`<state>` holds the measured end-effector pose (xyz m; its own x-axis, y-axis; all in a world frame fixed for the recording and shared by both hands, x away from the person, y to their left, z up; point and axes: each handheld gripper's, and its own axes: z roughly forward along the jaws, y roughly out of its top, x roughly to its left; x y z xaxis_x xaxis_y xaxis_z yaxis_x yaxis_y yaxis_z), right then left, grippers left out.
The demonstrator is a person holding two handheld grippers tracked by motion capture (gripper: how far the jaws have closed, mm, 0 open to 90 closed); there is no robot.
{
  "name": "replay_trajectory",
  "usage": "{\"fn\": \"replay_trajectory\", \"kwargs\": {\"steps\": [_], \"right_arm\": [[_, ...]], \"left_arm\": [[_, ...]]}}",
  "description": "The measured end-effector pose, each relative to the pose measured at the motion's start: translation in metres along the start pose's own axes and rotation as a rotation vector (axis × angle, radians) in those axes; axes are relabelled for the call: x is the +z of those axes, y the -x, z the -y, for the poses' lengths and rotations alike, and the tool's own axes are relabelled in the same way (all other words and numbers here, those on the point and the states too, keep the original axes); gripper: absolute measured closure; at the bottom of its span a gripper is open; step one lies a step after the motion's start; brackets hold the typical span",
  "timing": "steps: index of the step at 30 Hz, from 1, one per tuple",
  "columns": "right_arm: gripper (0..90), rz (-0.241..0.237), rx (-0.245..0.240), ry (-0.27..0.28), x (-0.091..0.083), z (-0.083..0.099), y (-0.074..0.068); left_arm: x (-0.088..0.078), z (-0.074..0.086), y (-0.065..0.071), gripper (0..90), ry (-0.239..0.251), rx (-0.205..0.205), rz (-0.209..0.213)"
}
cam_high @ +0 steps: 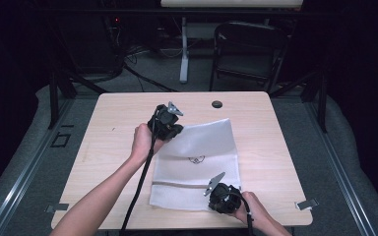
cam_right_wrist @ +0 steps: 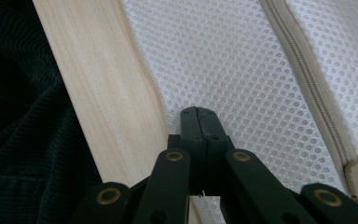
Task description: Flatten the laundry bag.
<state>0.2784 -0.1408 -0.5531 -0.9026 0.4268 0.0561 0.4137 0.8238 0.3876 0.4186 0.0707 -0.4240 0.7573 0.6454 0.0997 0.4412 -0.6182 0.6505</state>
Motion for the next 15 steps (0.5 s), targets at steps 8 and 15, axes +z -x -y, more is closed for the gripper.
{"fn": "replay_trajectory", "kwargs": {"steps": [8,15], "right_arm": [[90.0,-0.026,0.008,0.0,-0.001,0.002,0.003],[90.0,-0.031,0.036,0.002,-0.001,0.004,0.004]], "left_arm": [[0.014,-0.002,-0.014,90.0,0.011,-0.031,-0.044],[0.03,-0.008,-0.02,89.8,0.039,-0.034,-0.089]]}}
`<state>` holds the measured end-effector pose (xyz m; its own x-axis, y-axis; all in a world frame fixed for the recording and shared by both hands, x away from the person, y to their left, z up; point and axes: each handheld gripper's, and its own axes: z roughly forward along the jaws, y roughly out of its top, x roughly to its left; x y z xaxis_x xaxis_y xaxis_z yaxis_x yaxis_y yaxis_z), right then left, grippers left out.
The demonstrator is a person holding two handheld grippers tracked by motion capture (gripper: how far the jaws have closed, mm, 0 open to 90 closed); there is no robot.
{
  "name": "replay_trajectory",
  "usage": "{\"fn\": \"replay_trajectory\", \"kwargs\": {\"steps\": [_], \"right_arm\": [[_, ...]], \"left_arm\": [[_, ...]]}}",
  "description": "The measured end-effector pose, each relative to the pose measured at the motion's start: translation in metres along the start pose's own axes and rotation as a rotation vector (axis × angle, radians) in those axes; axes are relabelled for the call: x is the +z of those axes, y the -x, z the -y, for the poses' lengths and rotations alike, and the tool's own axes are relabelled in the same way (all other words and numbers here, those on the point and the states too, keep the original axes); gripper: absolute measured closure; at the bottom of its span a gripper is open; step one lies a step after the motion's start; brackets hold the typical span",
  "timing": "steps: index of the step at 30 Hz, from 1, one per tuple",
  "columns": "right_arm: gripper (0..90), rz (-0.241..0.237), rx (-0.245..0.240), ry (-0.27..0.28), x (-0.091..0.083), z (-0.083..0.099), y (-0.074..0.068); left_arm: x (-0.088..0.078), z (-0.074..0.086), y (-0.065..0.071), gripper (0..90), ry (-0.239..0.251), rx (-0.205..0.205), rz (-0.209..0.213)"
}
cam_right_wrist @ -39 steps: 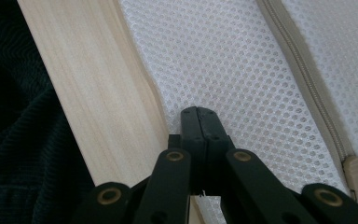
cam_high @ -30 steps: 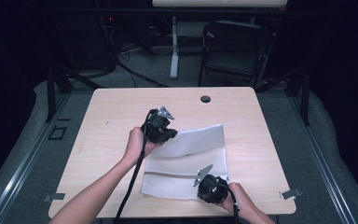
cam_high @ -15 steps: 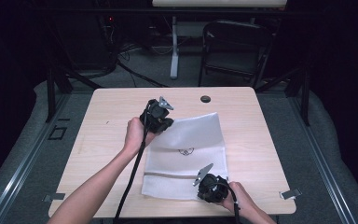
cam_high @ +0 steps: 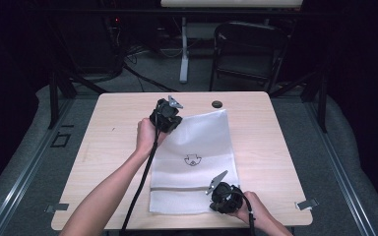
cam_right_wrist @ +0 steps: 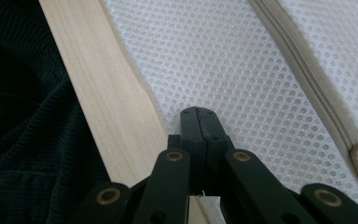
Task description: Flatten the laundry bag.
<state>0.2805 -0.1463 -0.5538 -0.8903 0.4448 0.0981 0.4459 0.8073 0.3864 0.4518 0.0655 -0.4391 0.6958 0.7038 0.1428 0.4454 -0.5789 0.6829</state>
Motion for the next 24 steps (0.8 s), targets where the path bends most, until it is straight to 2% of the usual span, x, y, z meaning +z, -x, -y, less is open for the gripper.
{"fn": "replay_trajectory", "kwargs": {"steps": [5,7,13,17,19,24], "right_arm": [[90.0,-0.017,0.029,0.021,0.001,0.002,0.002],[90.0,-0.014,0.019,0.007,0.0,0.001,0.002],[90.0,-0.037,0.023,0.014,0.002,-0.001,-0.003],[90.0,-0.039,0.01,0.015,0.003,-0.001,-0.006],[90.0,-0.033,-0.008,-0.002,0.002,-0.002,-0.006],[90.0,-0.049,0.018,0.028,0.004,-0.001,-0.005]], "left_arm": [[0.013,-0.006,-0.003,89.8,0.015,-0.019,-0.006],[0.018,-0.007,-0.003,89.9,0.01,-0.022,-0.009],[0.031,-0.012,-0.004,89.8,0.006,-0.032,-0.027],[0.038,-0.016,-0.003,89.7,0.006,-0.021,-0.041],[0.043,-0.017,-0.004,89.7,0.002,-0.024,-0.042],[0.053,-0.016,-0.008,89.6,-0.014,-0.046,-0.057]]}}
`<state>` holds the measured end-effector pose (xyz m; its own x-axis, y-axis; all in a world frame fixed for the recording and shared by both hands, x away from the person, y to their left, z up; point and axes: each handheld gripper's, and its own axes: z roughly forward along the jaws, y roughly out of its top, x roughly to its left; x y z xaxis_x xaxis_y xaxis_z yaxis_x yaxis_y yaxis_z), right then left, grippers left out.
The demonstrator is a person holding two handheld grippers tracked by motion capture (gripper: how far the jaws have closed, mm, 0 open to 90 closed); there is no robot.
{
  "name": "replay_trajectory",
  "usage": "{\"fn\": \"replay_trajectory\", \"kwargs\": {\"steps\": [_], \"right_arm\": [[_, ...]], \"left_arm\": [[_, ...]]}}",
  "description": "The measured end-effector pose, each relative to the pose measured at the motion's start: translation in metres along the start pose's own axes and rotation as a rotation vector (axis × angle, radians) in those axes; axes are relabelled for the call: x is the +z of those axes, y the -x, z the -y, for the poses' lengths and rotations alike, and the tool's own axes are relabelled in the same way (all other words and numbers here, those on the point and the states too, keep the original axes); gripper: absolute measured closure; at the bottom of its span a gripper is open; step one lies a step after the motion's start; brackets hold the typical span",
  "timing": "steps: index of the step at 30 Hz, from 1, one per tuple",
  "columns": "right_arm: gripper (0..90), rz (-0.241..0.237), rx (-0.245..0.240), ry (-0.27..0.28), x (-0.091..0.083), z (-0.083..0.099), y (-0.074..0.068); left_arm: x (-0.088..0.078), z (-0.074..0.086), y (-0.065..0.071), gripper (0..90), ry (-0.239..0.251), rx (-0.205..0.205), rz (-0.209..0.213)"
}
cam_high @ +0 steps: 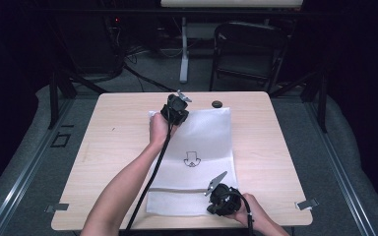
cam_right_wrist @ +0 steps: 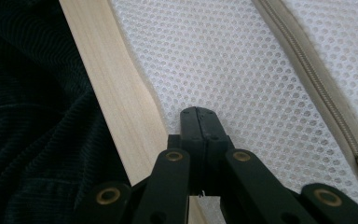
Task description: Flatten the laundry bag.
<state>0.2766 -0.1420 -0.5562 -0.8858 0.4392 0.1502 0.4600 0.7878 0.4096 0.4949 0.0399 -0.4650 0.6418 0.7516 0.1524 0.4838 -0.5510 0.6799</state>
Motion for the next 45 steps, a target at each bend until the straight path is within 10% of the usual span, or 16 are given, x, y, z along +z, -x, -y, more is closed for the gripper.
{"fn": "replay_trajectory", "kwargs": {"steps": [19,27,40,45], "right_arm": [[89.9,0.013,0.002,-0.005,0.001,-0.003,-0.003],[70.1,-0.003,0.005,0.06,-0.004,-0.004,-0.004],[18.8,0.079,0.113,0.121,-0.042,0.007,0.014],[12.9,0.097,0.149,0.14,-0.052,0.013,0.021]], "left_arm": [[0.031,0.011,-0.011,85.6,-0.064,-0.085,-0.001],[0.03,0.017,-0.018,48.8,-0.013,-0.183,0.08],[-0.013,0.048,0.01,17.3,0.01,-0.098,0.21],[-0.029,0.061,0.019,12.2,0.018,-0.084,0.252]]}}
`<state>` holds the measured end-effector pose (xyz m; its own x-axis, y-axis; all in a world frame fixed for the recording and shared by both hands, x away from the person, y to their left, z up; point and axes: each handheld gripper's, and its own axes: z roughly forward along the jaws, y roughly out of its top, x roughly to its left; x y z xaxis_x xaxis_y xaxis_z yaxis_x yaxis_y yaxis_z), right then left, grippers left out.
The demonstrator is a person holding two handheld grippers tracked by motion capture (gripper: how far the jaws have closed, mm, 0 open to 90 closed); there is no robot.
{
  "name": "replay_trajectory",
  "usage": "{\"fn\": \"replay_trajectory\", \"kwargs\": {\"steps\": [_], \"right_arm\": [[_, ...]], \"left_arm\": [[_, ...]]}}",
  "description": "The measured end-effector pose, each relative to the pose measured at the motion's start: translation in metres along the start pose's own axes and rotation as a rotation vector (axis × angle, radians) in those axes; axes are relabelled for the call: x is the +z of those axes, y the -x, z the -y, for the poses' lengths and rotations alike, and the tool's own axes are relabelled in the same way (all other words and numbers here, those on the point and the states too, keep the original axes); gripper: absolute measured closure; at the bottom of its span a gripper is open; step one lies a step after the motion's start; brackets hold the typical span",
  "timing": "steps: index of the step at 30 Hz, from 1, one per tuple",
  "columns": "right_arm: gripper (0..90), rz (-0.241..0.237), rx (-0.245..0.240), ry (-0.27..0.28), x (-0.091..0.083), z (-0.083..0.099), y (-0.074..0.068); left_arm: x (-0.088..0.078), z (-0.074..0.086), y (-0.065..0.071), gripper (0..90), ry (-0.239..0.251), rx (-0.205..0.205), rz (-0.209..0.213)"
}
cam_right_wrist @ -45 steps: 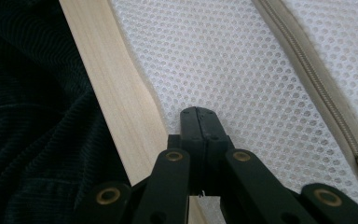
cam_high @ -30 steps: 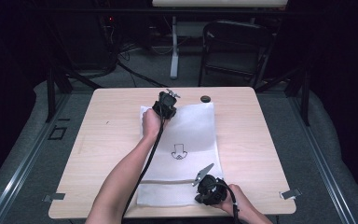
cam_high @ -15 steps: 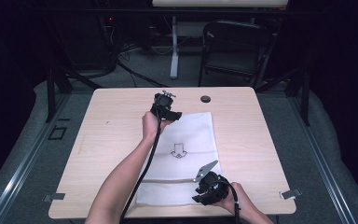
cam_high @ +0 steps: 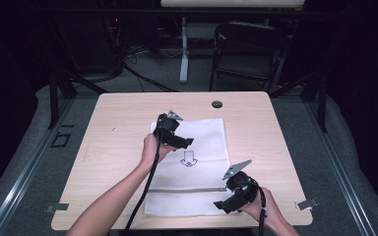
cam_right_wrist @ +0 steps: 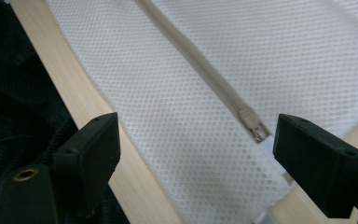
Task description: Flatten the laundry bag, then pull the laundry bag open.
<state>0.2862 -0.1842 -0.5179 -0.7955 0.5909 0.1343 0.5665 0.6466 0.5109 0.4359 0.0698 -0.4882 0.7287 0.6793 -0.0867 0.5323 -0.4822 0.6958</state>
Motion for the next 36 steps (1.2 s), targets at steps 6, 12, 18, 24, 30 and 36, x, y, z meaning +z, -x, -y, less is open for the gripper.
{"fn": "replay_trajectory", "kwargs": {"steps": [6,12,18,24,30,36], "right_arm": [[7.4,0.014,0.019,0.022,-0.008,0.003,0.009],[3.0,0.038,0.036,0.02,-0.013,0.005,0.018],[2.5,0.041,0.045,0.026,-0.018,0.006,0.022],[1.8,0.049,0.072,0.005,-0.02,0.011,0.027],[9.0,0.064,0.058,0.025,-0.024,0.013,0.03],[30.3,0.095,0.085,0.034,-0.024,0.013,0.033]], "left_arm": [[-0.015,0.015,0.02,8.6,0.006,0.027,0.04],[-0.023,0.029,0.037,6.6,-0.018,0.067,0.071],[-0.031,0.039,0.049,4.8,-0.017,0.084,0.089],[-0.031,0.048,0.061,4.3,-0.031,0.112,0.119],[-0.024,0.056,0.076,4.0,-0.054,0.177,0.117],[-0.016,0.058,0.083,3.7,-0.054,0.183,0.151]]}}
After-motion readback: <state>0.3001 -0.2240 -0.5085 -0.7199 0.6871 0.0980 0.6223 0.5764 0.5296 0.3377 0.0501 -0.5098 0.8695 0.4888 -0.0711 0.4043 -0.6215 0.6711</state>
